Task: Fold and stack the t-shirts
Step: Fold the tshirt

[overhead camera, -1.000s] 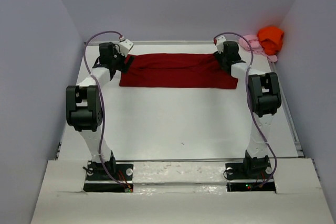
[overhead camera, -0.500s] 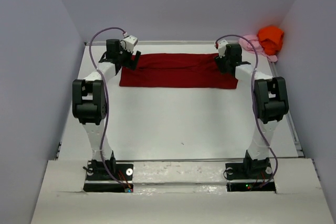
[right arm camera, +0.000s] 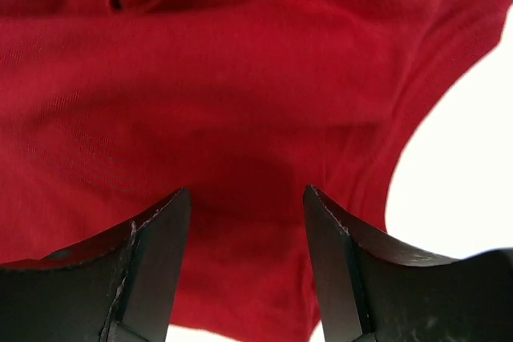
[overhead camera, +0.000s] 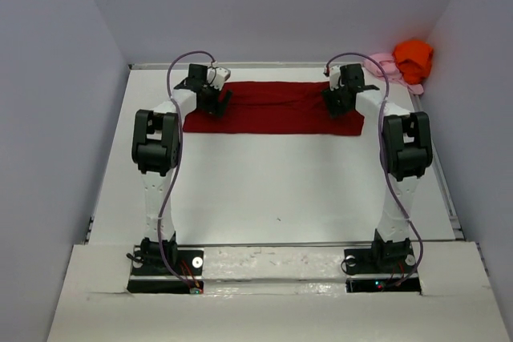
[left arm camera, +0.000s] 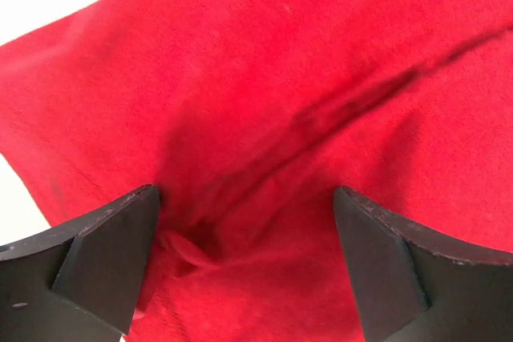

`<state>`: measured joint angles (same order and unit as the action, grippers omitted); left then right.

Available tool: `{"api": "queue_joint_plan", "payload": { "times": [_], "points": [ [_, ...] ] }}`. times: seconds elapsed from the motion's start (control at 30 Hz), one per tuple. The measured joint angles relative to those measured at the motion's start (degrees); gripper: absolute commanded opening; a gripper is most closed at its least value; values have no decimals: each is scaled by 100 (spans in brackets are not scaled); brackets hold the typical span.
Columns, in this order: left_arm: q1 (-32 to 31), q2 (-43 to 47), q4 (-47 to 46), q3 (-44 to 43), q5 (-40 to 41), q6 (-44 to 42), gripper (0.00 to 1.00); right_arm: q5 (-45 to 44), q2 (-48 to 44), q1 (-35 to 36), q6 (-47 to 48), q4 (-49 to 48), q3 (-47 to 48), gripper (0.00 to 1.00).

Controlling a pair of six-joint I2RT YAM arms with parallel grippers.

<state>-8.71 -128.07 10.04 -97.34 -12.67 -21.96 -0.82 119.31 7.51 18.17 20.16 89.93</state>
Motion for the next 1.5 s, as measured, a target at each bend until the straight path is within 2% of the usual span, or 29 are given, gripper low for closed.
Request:
{"api": "queue_joint_plan", "payload": {
  "times": [0.13,0.4,0.63,0.87,1.1,1.2,1.37,1.5],
  "points": [
    [-74,83,46,155,149,-26,99,79,437,0,-127,310,529,63],
    [-42,977,289,1325,461,-297,99,144,1233,0,-341,734,1746,63],
    [37,1871,566,2468,605,-562,99,219,1320,0,-363,911,2100,63],
    [105,2465,1213,3073,358,-732,99,343,1480,0,-365,1051,2481,63],
    [33,3108,1954,3287,-192,-835,99,614,1781,0,-444,1189,2704,63],
    [-203,3287,2131,3287,-485,-839,99,745,1801,0,-472,1283,2706,63],
    [-807,3314,2286,3259,-863,-750,99,968,1801,0,-535,1290,2734,63],
    [-748,3560,2203,3005,-1019,-459,99,1137,1799,4,-608,1294,2732,63]
  ]
}}
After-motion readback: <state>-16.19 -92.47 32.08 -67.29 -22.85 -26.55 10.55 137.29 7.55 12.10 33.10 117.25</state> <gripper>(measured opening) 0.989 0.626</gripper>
